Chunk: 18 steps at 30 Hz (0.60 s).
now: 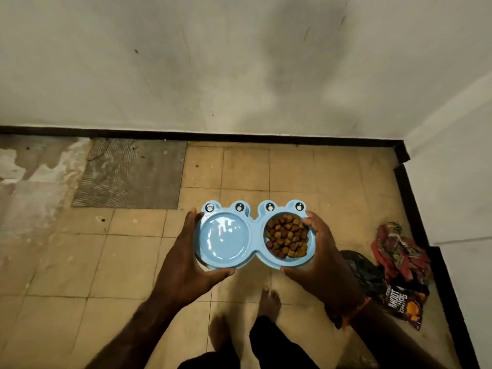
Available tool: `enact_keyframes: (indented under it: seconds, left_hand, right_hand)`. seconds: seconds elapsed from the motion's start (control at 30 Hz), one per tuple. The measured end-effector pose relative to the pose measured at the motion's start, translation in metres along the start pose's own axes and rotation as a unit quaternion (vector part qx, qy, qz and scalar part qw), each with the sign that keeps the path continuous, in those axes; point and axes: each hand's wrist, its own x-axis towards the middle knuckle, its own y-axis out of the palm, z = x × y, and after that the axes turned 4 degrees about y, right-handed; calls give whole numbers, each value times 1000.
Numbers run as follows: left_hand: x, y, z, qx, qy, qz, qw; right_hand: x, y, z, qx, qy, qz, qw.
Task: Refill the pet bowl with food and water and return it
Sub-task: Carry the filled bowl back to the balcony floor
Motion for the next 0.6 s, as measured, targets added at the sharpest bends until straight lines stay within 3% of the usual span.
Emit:
enact_keyframes:
  seconds: [0.3, 0.6]
  left_hand:
    - [155, 108, 172, 0, -8, 28, 1000]
    - [244, 222, 308, -7, 19, 24, 1000]
  right_hand:
    - [136, 120, -173, -32, -1, 13, 999]
    - [215, 242, -344, -40, 29, 43, 998]
